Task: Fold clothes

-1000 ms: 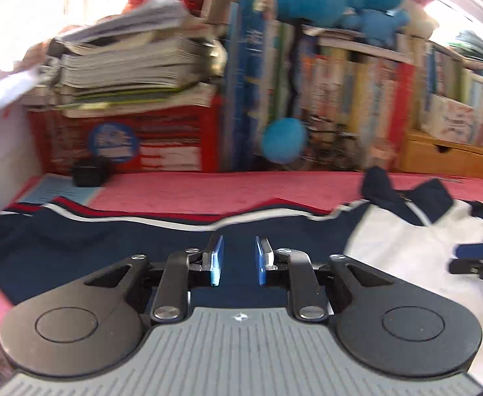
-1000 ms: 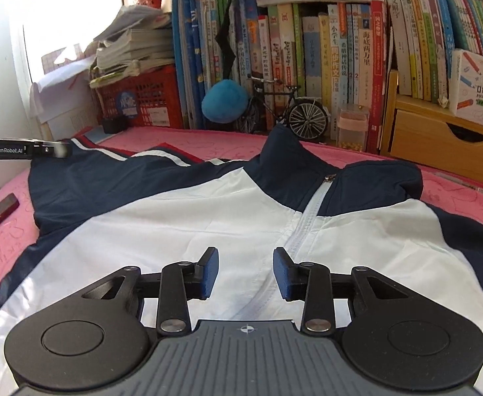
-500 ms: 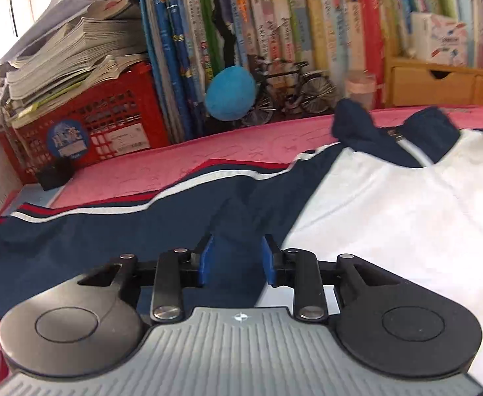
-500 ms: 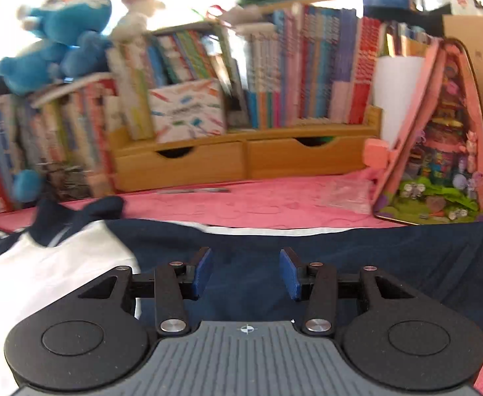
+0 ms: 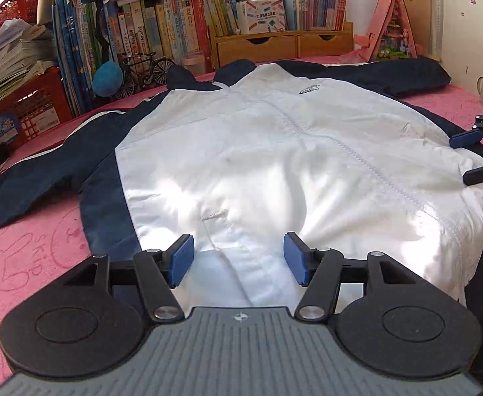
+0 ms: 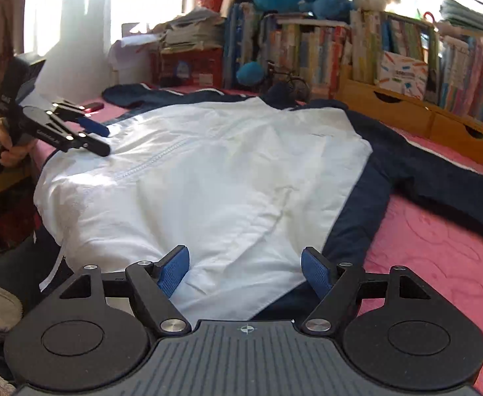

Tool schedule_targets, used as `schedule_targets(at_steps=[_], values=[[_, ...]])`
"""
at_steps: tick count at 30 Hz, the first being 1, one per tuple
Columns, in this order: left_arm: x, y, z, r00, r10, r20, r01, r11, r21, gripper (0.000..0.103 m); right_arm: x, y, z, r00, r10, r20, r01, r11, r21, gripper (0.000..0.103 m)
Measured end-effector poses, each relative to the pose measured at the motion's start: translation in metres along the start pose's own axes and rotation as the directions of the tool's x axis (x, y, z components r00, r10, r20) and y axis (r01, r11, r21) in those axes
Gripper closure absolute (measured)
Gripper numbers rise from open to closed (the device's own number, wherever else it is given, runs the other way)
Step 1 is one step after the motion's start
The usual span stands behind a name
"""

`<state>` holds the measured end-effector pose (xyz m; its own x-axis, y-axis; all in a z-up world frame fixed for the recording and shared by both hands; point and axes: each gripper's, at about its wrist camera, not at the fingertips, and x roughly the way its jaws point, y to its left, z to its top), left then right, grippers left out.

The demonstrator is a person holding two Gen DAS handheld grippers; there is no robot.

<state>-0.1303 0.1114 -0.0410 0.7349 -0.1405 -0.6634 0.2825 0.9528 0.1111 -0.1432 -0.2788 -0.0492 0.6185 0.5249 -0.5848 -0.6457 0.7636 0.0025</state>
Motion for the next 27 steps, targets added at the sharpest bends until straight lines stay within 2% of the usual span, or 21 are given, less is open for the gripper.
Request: schedule_targets(at_steps=[1, 2, 5, 7, 9, 11, 13, 15, 18, 19, 22, 24, 25, 27], values=[[-0.007, 0.006, -0.006, 1.000, 0.025, 0.001, -0.025, 1.000, -0.006, 0.031, -0.010, -0.013, -0.004, 0.996, -0.087, -0.016, 0.088, 0.995, 0.048, 0.026], [-0.012, 0.013, -0.008, 0.998, 0.058, -0.011, -0.059, 0.998, -0.023, 0.031, -0.020, -0.022, -0.009, 0.981, -0.190, -0.040, 0.193, 0.977, 0.089, 0.020], [-0.024, 0.025, -0.008, 0.992, 0.118, -0.036, -0.121, 0.990, -0.074, 0.030, -0.049, -0.032, -0.013, 0.970, -0.243, -0.034, 0.244, 0.947, 0.209, 0.022], [-0.028, 0.022, -0.004, 0.992, 0.126, -0.025, -0.128, 0.988, -0.088, 0.032, -0.059, -0.011, -0.012, 0.972, -0.235, 0.026, 0.228, 0.961, 0.158, 0.023], [-0.031, 0.013, 0.001, 0.996, 0.095, 0.000, -0.094, 0.991, -0.091, 0.031, -0.059, 0.020, -0.012, 0.974, -0.218, 0.058, 0.217, 0.976, 0.016, 0.021], [-0.028, 0.002, 0.008, 0.998, 0.059, 0.005, -0.058, 0.996, -0.068, 0.030, -0.056, 0.053, -0.016, 0.974, -0.219, 0.062, 0.225, 0.964, -0.141, 0.016], [-0.023, -0.010, 0.011, 0.999, 0.047, 0.006, -0.047, 0.999, -0.013, 0.027, -0.049, 0.087, -0.028, 0.970, -0.236, 0.058, 0.243, 0.925, -0.293, 0.007], [-0.010, -0.021, 0.009, 0.998, 0.060, -0.014, -0.060, 0.998, 0.027, 0.027, -0.042, 0.116, -0.045, 0.963, -0.253, 0.089, 0.267, 0.875, -0.405, 0.000], [-0.001, -0.025, 0.009, 0.998, 0.047, -0.033, -0.047, 0.999, 0.008, 0.026, -0.029, 0.151, -0.070, 0.957, -0.250, 0.151, 0.292, 0.805, -0.516, 0.000], [-0.001, -0.025, 0.010, 0.999, 0.037, -0.033, -0.037, 0.999, -0.013, 0.027, -0.022, 0.159, -0.077, 0.950, -0.255, 0.179, 0.312, 0.787, -0.533, 0.000], [-0.011, -0.030, 0.011, 1.000, -0.025, -0.008, 0.025, 0.999, -0.037, 0.027, 0.005, 0.178, -0.094, 0.911, -0.310, 0.273, 0.412, 0.719, -0.559, 0.000], [-0.030, -0.041, 0.006, 0.996, -0.079, 0.034, 0.078, 0.996, 0.032, 0.026, 0.020, 0.189, -0.100, 0.881, -0.337, 0.332, 0.473, 0.667, -0.576, 0.000], [-0.039, -0.049, 0.002, 0.993, -0.106, 0.053, 0.102, 0.992, 0.077, 0.022, 0.027, 0.193, -0.102, 0.865, -0.347, 0.364, 0.502, 0.639, -0.584, 0.000], [-0.057, -0.072, -0.011, 0.985, -0.151, 0.081, 0.134, 0.973, 0.187, 0.013, 0.027, 0.197, -0.101, 0.835, -0.354, 0.421, 0.546, 0.625, -0.558, 0.000]])
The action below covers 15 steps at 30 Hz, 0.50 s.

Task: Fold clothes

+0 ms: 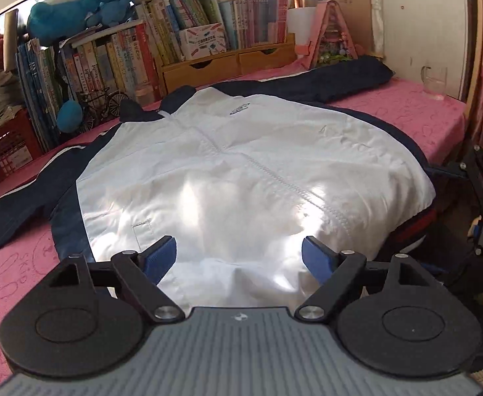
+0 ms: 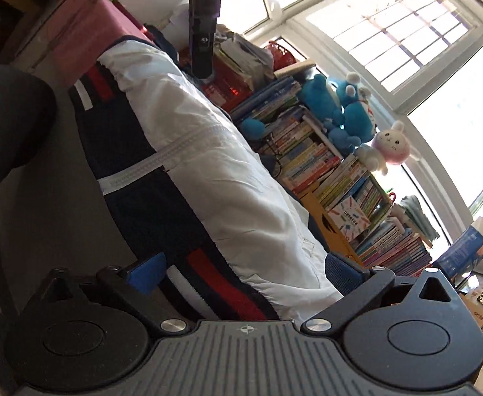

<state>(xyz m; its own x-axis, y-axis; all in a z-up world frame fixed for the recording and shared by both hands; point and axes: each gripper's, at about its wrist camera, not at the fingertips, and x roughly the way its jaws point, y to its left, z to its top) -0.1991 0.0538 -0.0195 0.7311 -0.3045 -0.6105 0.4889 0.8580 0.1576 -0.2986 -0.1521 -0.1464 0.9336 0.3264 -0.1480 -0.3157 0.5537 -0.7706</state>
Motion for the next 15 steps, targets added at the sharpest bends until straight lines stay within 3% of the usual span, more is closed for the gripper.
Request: schedule_targets(at_steps=[4, 8, 10, 12, 14, 15], values=[[-0.004, -0.056, -0.024, 0.996, -0.095, -0.001, 0.093, 0.975, 0.204, 0.012, -0.003, -0.014, 0.005, 0.994, -0.107, 0.006, 0.107, 0.994, 0.012, 0.000], [0.017, -0.107, -0.056, 0.997, -0.079, -0.026, 0.083, 0.896, 0.437, 0.012, -0.001, -0.035, 0.009, 0.989, -0.146, -0.018, 0.147, 0.986, 0.073, 0.000], [0.033, -0.122, -0.075, 1.000, 0.006, 0.001, -0.005, 0.828, 0.561, 0.012, -0.002, -0.043, 0.010, 0.990, -0.142, -0.009, 0.142, 0.985, 0.103, 0.000], [0.048, -0.133, -0.092, 0.993, 0.106, 0.056, -0.116, 0.742, 0.660, 0.013, -0.008, -0.034, 0.009, 0.996, -0.086, 0.032, 0.085, 0.995, 0.050, 0.000], [0.053, -0.134, -0.097, 0.982, 0.152, 0.114, -0.188, 0.703, 0.685, 0.016, -0.015, -0.019, 0.010, 0.998, -0.018, 0.061, 0.019, 1.000, -0.015, 0.000], [0.051, -0.132, -0.094, 0.975, 0.168, 0.142, -0.220, 0.704, 0.675, 0.016, -0.016, -0.012, 0.011, 0.997, 0.022, 0.073, -0.019, 0.999, -0.042, 0.000]])
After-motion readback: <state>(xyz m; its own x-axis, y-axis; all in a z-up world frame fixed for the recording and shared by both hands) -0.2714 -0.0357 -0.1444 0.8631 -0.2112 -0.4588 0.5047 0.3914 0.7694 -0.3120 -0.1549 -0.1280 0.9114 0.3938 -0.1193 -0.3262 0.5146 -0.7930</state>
